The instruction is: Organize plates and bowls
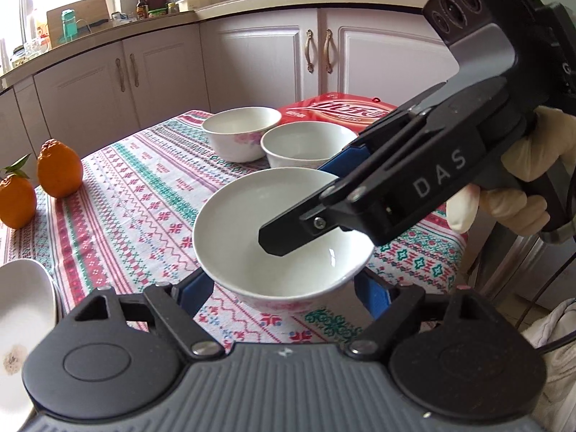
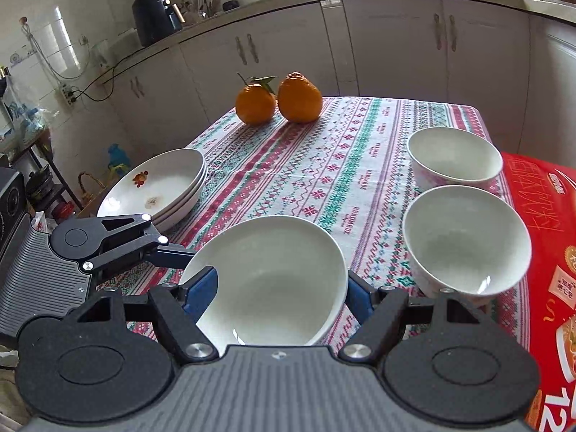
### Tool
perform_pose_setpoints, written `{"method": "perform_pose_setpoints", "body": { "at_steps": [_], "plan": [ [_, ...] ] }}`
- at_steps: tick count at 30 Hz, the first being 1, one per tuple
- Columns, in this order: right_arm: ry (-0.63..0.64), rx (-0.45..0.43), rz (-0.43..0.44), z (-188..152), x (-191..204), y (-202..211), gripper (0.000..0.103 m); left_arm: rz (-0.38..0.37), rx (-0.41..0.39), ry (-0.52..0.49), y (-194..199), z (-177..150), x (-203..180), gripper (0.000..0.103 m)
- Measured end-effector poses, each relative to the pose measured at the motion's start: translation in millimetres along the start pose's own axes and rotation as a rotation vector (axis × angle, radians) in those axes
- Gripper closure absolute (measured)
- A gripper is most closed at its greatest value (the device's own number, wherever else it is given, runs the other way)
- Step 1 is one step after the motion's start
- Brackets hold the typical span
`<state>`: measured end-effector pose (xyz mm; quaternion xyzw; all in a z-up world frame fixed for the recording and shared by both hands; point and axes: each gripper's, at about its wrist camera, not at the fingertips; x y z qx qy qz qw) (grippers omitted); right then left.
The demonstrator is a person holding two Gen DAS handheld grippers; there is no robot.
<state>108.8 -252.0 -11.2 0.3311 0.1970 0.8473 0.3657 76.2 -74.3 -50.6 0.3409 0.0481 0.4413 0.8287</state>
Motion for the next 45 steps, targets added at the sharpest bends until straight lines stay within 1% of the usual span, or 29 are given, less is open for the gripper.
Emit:
{"method": "perform_pose_setpoints", "body": {
  "at_steps": [7, 14, 20, 35, 37, 39, 40, 45],
  "plan": [
    [0.028, 0.025, 0.022, 14, 6, -26, 0.023, 0.032, 0.018, 0.027, -2, -7, 21, 0.018],
    [0.017, 0.041, 0.03, 19, 3, -43, 0.023, 0.04, 0.036, 0.042, -9, -6, 31, 0.018],
    [0.011, 0.048, 0.033, 21, 1, -52, 0.023, 0.044, 0.046, 0.048, -10, -9, 36, 0.018],
    [0.015, 0.047, 0.036, 24, 0, -57, 0.023, 0.05, 0.049, 0.054, -13, -9, 39, 0.018],
    [0.016, 0.047, 0.036, 24, 1, -57, 0.02, 0.041, 0.045, 0.058, -12, -9, 40, 0.016],
    [0.025, 0.039, 0.039, 24, 2, -57, 0.014, 0.038, 0.035, 0.063, -10, -9, 40, 0.009],
    [0.029, 0.034, 0.037, 25, 3, -56, 0.01, 0.034, 0.03, 0.065, -10, -9, 40, 0.008],
    [0.038, 0.005, 0.024, 28, 4, -48, 0.007, 0.003, 0.04, 0.079, -7, -9, 41, 0.007]
  ]
}}
Point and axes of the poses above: each gripper's, at about its wrist camera, not at the fingertips, and y roughly against the way its jaws point, x to its left, z to its top, and after that the axes turned 15 degrees about z, right-handed
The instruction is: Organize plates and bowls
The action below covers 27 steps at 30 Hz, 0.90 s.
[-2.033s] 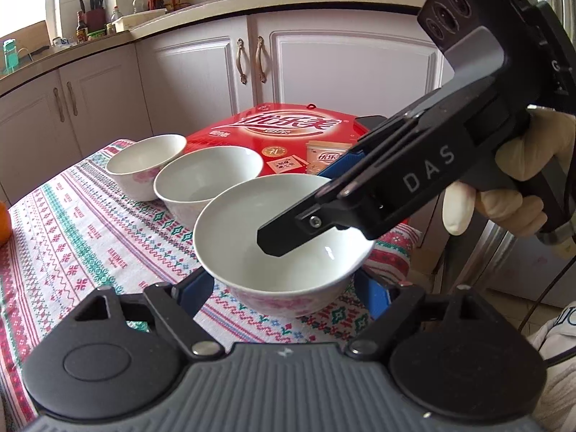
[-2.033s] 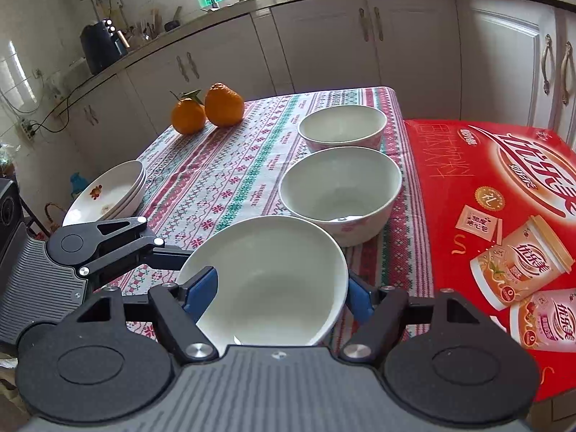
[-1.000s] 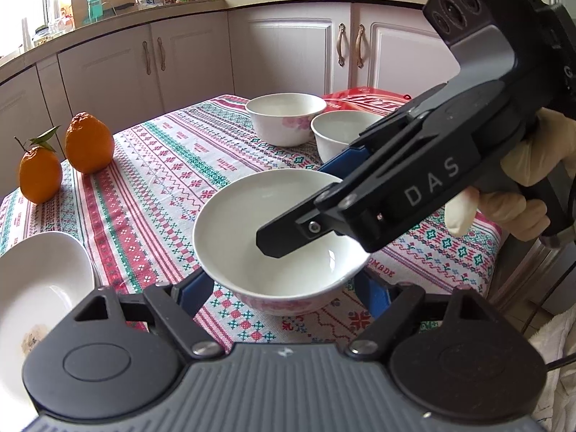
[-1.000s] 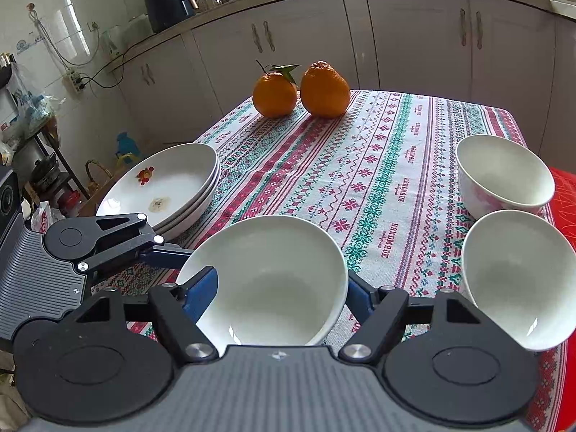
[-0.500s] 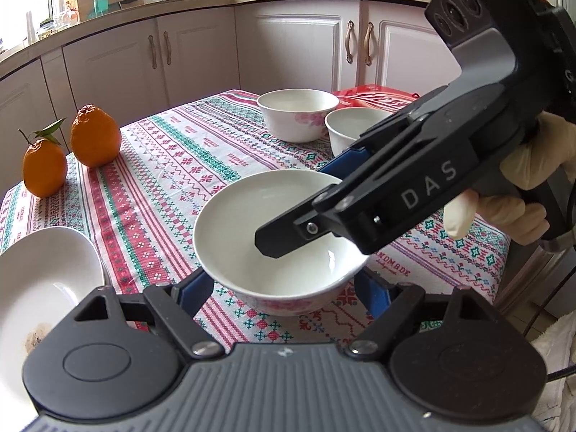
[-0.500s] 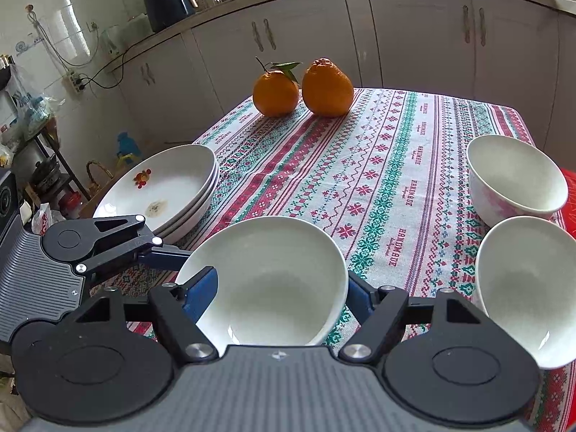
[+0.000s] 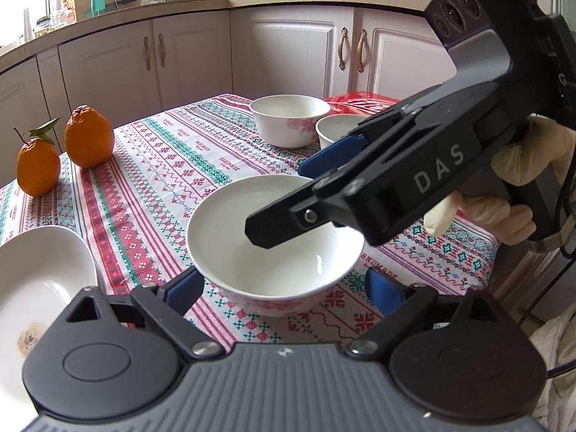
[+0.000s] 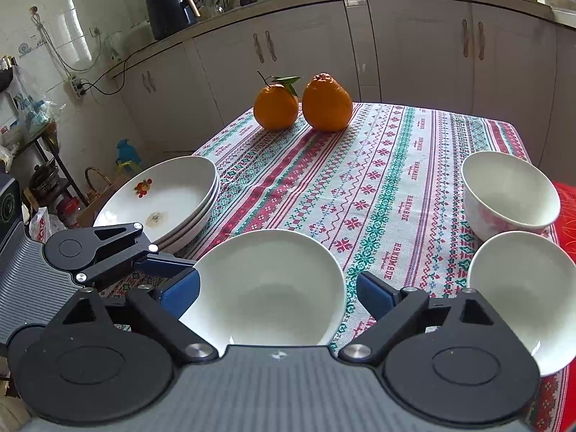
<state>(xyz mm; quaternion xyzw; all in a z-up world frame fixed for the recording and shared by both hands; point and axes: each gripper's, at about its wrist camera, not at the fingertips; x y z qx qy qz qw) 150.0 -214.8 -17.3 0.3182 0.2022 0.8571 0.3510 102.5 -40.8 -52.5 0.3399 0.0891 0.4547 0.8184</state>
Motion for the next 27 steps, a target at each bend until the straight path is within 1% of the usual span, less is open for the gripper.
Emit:
{"method": "perform_pose_setpoints", "body": {
  "at_steps": [4, 7, 9, 11, 12, 14, 15, 17, 20, 23, 25, 27],
  "plan": [
    [0.006, -0.031, -0.012, 1, 1, 13, 0.005, -0.008, 0.026, 0.007, 2, 0, -1, 0.007],
    [0.015, -0.054, -0.029, 0, 4, 25, 0.004, 0.001, 0.01, 0.004, 10, -2, -4, 0.007],
    [0.02, -0.07, -0.039, -2, 6, 33, 0.003, 0.01, 0.013, -0.001, 14, -2, -7, 0.007],
    [0.025, -0.087, -0.054, -4, 7, 43, 0.002, 0.019, -0.006, 0.009, 19, -2, -7, 0.006],
    [0.028, -0.094, -0.06, -5, 8, 47, 0.002, 0.012, -0.017, 0.015, 23, -1, -7, 0.002],
    [0.032, -0.109, -0.074, -9, 9, 57, 0.001, 0.001, -0.05, 0.02, 31, 0, -7, 0.001],
    [0.032, -0.116, -0.08, -11, 10, 61, 0.001, 0.007, -0.071, 0.015, 36, 1, -8, 0.001],
    [0.034, -0.134, -0.089, -16, 11, 71, 0.0, 0.025, -0.112, -0.019, 45, 2, -14, 0.001],
    [0.03, -0.161, -0.106, -23, 12, 85, 0.0, 0.011, -0.152, -0.079, 57, 5, -25, 0.001],
    [0.021, -0.182, -0.135, -31, 10, 97, 0.0, -0.005, -0.118, -0.11, 59, 10, -38, 0.001],
    [0.015, -0.187, -0.158, -38, 8, 106, 0.0, -0.015, -0.115, -0.103, 58, 11, -45, 0.001],
    [0.017, -0.186, -0.191, -45, 6, 114, 0.0, -0.045, -0.104, -0.096, 54, 13, -52, 0.001]
  ]
}}
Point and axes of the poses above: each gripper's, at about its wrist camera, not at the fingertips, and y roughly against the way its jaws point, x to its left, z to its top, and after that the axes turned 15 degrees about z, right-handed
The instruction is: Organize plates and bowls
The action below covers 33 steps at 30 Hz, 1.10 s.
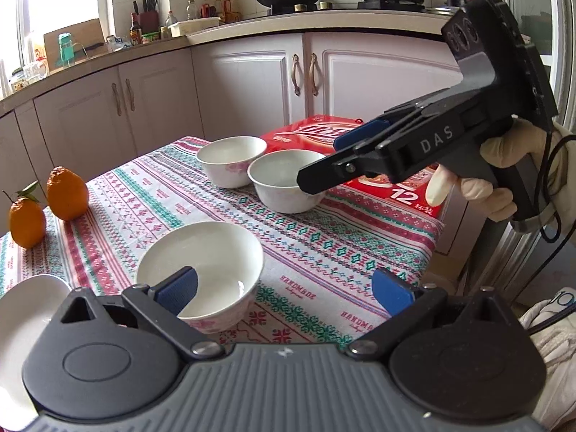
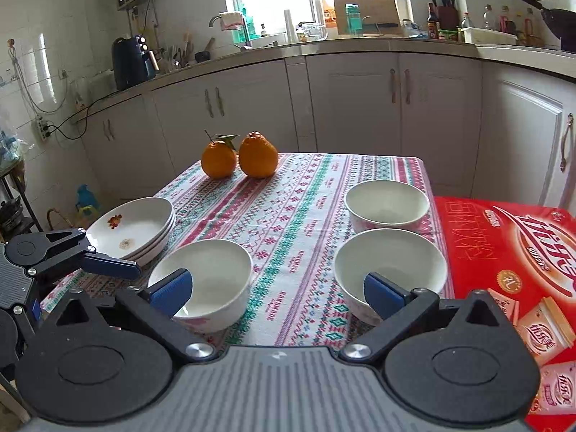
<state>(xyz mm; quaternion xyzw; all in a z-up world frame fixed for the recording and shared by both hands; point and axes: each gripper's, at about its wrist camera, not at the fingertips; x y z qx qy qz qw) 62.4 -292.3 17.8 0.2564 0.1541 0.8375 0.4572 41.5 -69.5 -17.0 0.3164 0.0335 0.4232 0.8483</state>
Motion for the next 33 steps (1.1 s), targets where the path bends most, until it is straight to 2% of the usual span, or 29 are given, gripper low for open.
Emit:
{"method": "perform_pose_setpoints", "body": {
  "at_steps": [2, 6, 11, 14, 16, 24, 28, 33],
  "plan": [
    [-0.001, 0.004, -0.029, -5, -6, 7, 0.0, -0.014, -0.007, -0.007, -4, 2, -9, 0.001],
    [-0.024, 0.005, -0.082, -12, -21, 18, 0.0, 0.02, -0.057, -0.05, -13, 8, -30, 0.001],
    [0.001, 0.0, -0.178, -16, -35, 25, 0.0, -0.035, -0.042, 0.008, -31, 19, -39, 0.001],
    [0.065, 0.034, -0.286, -24, -44, 21, 0.0, -0.021, -0.028, 0.022, -38, 26, -40, 0.001],
    [0.063, 0.058, -0.316, -31, -54, 18, 0.0, -0.032, -0.024, 0.039, -40, 31, -37, 0.001],
    [0.051, 0.101, -0.25, -44, -72, -5, 0.0, 0.014, -0.014, 0.055, -69, 71, -28, 0.001],
    [0.08, 0.121, -0.221, -41, -73, -23, 0.0, 0.051, 0.032, 0.089, -101, 90, -24, 0.001],
    [0.098, 0.121, -0.178, -38, -78, -36, 0.0, 0.042, 0.085, 0.127, -136, 100, -18, 0.003]
  ]
}}
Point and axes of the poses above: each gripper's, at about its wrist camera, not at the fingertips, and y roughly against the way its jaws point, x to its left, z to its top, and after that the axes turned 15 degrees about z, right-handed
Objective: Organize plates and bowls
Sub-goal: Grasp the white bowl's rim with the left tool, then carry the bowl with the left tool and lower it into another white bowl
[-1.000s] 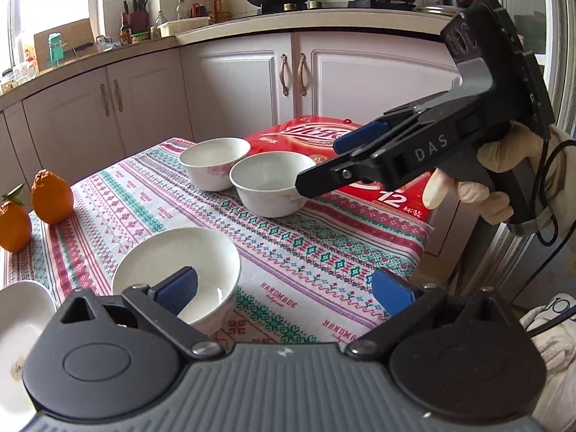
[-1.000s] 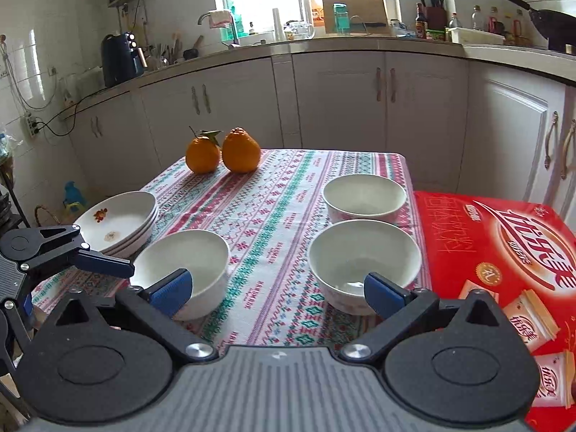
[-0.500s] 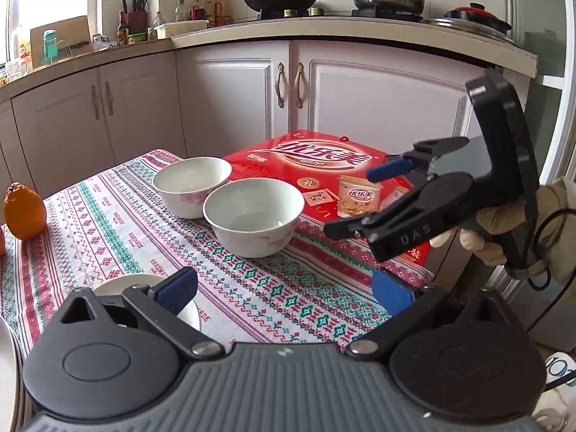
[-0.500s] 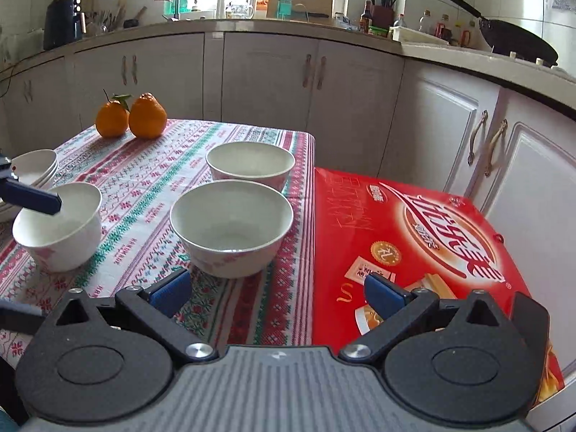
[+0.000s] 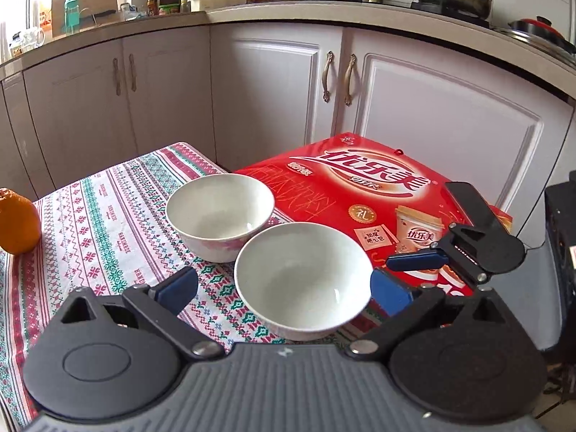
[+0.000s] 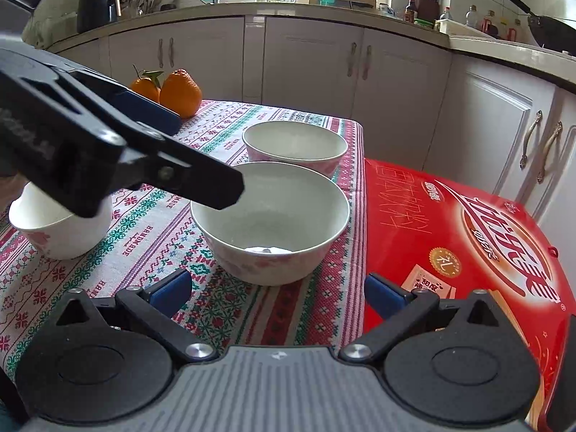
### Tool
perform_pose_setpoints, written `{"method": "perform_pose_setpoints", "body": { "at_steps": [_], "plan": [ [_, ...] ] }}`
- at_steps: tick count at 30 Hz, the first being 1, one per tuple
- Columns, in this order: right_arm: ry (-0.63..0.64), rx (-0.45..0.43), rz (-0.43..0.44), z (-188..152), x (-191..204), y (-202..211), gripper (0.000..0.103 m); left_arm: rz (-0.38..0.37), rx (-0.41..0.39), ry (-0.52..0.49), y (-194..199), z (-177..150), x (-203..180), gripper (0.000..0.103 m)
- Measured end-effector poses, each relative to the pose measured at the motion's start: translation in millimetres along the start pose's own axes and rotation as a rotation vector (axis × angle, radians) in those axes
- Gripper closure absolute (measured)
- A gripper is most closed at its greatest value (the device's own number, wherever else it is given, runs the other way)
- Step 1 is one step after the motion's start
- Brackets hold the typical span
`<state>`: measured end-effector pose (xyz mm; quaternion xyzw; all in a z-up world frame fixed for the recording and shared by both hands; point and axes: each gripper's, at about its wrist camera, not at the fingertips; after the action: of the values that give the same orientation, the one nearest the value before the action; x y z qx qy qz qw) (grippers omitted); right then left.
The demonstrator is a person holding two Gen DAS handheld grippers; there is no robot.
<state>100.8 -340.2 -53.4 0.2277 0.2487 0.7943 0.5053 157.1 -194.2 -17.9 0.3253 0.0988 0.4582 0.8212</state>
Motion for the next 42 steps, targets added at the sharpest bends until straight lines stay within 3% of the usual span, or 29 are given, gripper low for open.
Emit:
{"method": "perform_pose_setpoints", "body": {
  "at_steps": [4, 17, 32, 42],
  "plan": [
    [0.017, -0.008, 0.02, 5, -6, -7, 0.0, 0.001, 0.046, 0.02, -21, 3, 2, 0.005],
    [0.072, -0.013, 0.083, 15, -10, -11, 0.015, -0.032, 0.116, 0.018, -49, 9, 0, 0.037],
    [0.075, -0.002, 0.084, 19, -8, -10, 0.015, -0.048, 0.138, 0.021, -52, 10, 0, 0.039],
    [0.077, -0.015, 0.108, 25, 4, 8, 0.015, -0.036, 0.095, 0.015, -21, 10, 0, 0.039]
  ]
}}
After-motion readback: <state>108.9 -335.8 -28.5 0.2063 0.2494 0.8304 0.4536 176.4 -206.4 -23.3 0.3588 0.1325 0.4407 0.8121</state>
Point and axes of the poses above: each gripper's, at about its wrist camera, not at the fingertips, and y roughly against the way its jaws point, x to its left, z to its top, and after that the axes turned 15 degrees about z, right-handed
